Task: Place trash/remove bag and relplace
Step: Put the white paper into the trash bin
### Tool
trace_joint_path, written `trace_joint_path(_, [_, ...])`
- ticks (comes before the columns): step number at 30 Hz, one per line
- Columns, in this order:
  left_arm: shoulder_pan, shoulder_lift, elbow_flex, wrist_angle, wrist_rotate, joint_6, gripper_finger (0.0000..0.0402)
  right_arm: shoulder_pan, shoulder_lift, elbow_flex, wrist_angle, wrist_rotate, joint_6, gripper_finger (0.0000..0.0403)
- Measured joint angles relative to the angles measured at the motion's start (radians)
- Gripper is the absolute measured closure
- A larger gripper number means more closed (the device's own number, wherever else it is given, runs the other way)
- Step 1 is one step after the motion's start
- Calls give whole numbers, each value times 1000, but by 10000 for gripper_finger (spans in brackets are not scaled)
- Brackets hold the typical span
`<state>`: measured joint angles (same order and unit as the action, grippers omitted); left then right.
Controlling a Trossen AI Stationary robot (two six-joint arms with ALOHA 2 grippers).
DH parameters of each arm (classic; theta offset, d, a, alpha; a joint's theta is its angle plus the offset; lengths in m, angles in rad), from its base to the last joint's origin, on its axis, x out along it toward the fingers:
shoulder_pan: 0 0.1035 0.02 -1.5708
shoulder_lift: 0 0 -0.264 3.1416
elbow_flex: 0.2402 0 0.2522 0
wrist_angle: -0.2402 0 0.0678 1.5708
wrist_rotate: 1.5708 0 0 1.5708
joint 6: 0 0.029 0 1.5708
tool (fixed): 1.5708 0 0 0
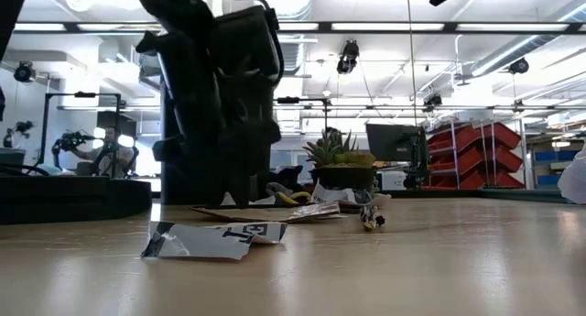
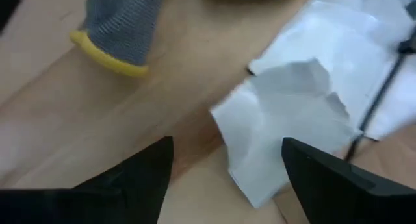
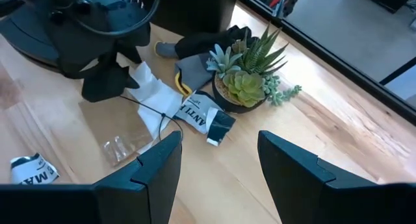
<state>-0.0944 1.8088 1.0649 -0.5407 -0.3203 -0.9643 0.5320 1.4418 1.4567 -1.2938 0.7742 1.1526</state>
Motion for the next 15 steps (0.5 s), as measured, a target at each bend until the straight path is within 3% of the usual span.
trace_joint_path(7, [-1, 1, 0, 74, -54, 63, 138, 0, 0, 0, 4, 0, 0, 213])
trace_joint_path(15, [-2, 35, 1, 156, -81, 111, 197, 0, 0, 0, 27, 0, 0, 213])
